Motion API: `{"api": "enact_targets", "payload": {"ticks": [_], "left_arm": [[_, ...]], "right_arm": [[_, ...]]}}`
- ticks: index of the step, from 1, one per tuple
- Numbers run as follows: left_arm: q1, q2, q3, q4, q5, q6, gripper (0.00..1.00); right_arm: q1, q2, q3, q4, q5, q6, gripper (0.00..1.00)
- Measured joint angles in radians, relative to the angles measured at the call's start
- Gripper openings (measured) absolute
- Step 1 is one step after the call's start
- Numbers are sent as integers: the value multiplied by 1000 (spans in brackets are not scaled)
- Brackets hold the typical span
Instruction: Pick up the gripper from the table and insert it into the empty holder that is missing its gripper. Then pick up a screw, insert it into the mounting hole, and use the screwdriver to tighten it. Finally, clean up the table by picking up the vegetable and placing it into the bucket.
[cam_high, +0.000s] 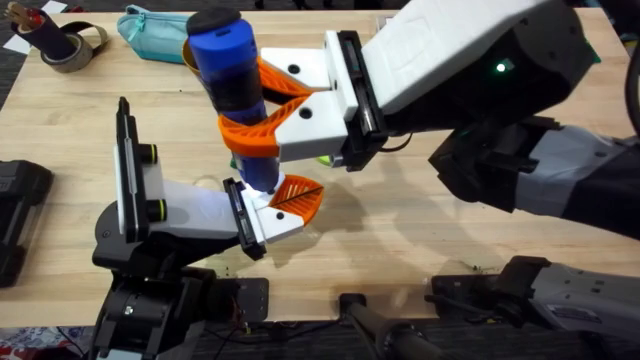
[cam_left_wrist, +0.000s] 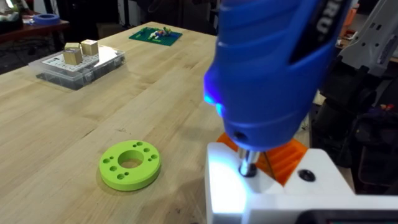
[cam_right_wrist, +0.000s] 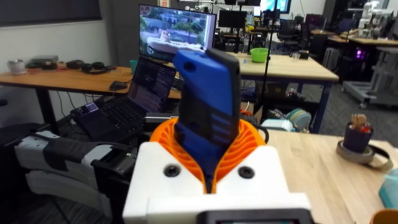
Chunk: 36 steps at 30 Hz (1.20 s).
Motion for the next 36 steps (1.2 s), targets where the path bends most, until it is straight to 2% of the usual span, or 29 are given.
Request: {"api": "enact_targets", "payload": {"ticks": [13,17,22,26,36], "left_arm": [[0,0,0,-11,0,0,16],[0,0,0,-11,0,0,17],[0,0,0,-11,0,0,16],[0,0,0,-11,0,0,16],[0,0,0,-11,0,0,16]], "right_arm": [[0,8,13,-28,0,2,32],[-9,13,77,-100,-10,8,32],[-41,15,216,-252,-46,10,34],[-60,15,285,-263,-74,9,33],[-63,15,318,-251,-108,7,32]]}}
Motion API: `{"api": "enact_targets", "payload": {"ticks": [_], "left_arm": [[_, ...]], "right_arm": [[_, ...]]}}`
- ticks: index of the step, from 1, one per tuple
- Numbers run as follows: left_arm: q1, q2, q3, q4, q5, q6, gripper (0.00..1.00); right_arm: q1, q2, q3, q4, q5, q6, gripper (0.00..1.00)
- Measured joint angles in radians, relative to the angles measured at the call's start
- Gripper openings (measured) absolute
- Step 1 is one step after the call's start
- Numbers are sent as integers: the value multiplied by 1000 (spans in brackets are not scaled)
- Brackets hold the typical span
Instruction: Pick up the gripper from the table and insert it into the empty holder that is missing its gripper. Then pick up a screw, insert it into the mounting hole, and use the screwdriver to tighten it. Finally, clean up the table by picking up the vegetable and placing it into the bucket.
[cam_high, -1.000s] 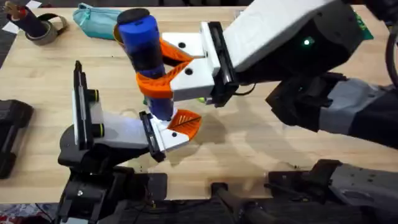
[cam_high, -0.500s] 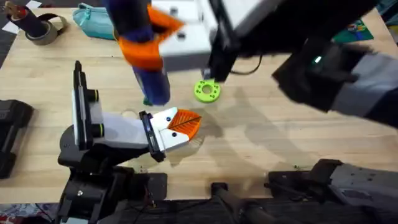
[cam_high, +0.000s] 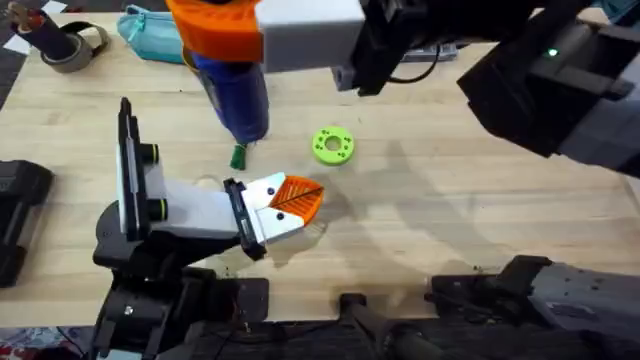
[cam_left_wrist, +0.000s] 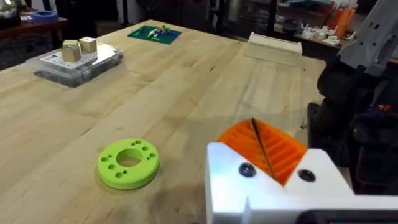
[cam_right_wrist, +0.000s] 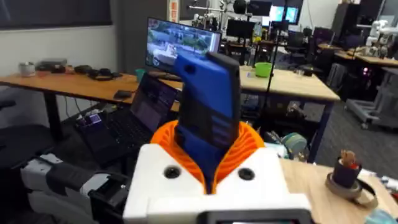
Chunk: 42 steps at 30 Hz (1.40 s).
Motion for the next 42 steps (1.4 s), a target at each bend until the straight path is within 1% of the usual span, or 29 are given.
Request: {"api": "enact_targets", "payload": {"ticks": [5,18,25,31,42], "left_arm": [[0,0,0,0,0,0,17],[0,0,0,0,0,0,16],[0,0,0,0,0,0,16],[0,0,0,0,0,0,16],[0,0,0,0,0,0,16]], "right_arm": [[-1,0,2,49,-34,17,32],[-2,0,2,48,-106,37,32],[-23,0,2,17,-161,32,32],[-28,0,-6,37,-173,6,33],[-26,1,-26,42,-175,5,32]]}}
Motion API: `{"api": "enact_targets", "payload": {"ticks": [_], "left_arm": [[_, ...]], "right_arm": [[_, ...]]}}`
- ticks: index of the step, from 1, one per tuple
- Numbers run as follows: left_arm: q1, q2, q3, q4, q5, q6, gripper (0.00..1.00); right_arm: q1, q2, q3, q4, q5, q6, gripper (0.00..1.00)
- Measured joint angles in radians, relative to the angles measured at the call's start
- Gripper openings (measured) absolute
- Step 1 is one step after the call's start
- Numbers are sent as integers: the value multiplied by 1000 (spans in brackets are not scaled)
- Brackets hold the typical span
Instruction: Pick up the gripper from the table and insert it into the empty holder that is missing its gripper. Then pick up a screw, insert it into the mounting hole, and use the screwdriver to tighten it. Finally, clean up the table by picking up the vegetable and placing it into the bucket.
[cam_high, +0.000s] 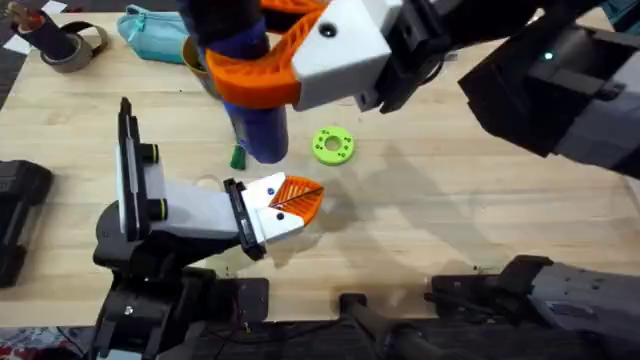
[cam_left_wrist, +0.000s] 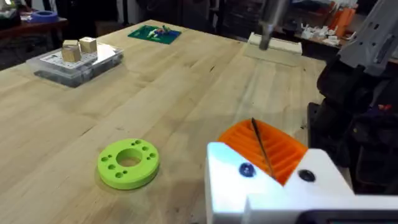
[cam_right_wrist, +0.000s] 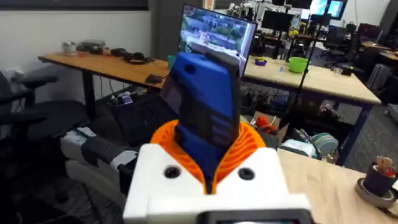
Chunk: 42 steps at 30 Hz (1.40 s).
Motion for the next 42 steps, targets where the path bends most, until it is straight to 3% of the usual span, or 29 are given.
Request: {"api": "enact_targets", "payload": {"ticks": [42], "left_arm": [[0,0,0,0,0,0,16]], "right_arm": [[47,33,-165,195,63,37,32]]}}
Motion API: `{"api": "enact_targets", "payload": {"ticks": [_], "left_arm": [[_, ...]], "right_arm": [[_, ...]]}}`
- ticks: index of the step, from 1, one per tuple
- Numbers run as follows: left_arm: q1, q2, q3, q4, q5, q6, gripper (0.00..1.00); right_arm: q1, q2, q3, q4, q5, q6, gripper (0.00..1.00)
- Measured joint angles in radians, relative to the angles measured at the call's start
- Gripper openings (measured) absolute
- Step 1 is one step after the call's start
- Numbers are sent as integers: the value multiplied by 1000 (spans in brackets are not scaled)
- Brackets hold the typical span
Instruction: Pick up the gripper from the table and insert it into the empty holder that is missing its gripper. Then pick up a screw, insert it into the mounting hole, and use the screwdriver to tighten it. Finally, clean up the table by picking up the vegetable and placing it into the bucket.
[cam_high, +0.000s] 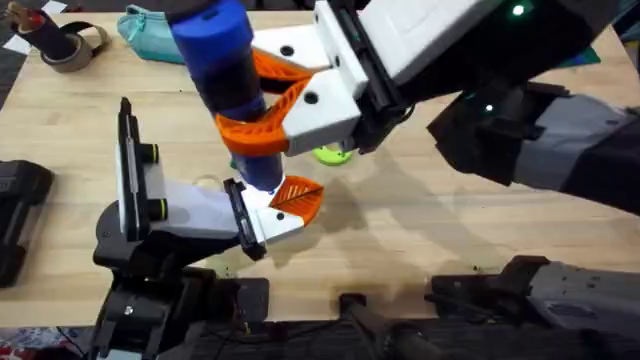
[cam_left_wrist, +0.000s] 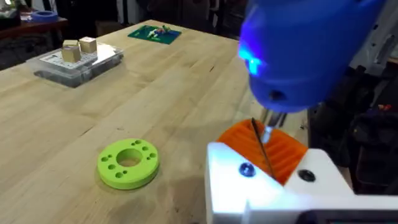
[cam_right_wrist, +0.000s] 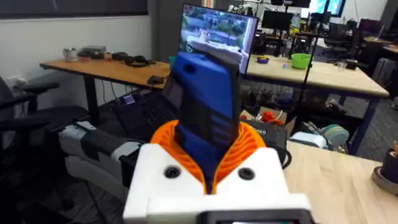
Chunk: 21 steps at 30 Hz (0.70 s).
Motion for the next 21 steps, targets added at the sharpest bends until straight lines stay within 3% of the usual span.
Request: {"api": "enact_targets", "payload": {"ticks": [21], "left_arm": [[0,0,0,0,0,0,16]], "right_arm": [[0,45,-8,-1,13,-7,34]]}}
